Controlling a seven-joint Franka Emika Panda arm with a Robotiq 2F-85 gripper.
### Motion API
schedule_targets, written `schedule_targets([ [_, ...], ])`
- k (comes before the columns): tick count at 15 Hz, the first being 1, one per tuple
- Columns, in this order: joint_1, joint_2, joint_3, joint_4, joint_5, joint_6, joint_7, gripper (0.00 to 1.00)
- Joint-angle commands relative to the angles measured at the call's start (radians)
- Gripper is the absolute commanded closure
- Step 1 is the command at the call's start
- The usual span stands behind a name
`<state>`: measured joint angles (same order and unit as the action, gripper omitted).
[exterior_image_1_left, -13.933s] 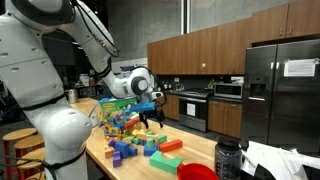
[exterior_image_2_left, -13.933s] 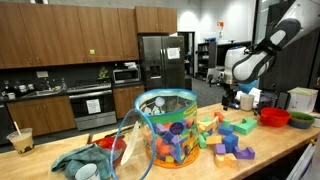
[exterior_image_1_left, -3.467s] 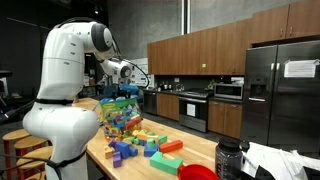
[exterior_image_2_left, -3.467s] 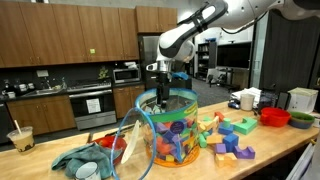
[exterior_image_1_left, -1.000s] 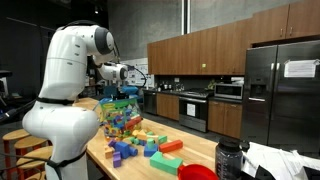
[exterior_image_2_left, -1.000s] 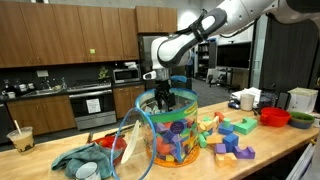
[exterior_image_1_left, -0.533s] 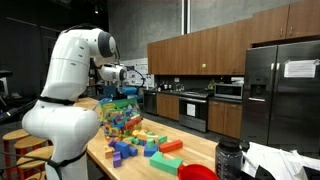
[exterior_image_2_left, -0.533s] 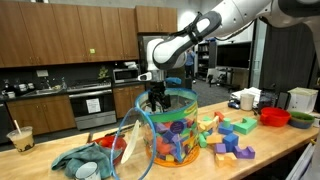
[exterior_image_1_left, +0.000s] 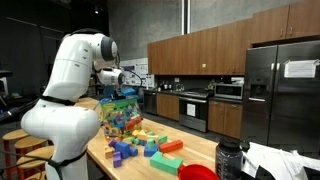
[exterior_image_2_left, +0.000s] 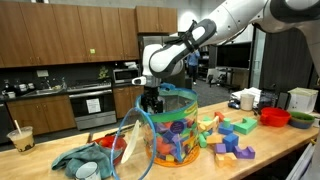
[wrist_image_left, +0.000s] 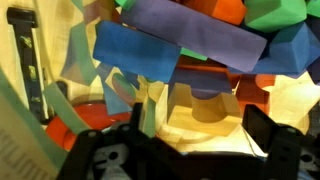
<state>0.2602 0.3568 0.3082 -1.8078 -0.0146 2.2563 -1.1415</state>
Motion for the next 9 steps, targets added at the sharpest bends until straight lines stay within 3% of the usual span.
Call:
schedule_targets([
  [1,0.01,0.013,-0.01,-0.035,-0.063,0.075,0.032,0.0],
  [9,0.003,0.014,-0.014,-0.074,-0.145,0.077,0.076,0.0],
])
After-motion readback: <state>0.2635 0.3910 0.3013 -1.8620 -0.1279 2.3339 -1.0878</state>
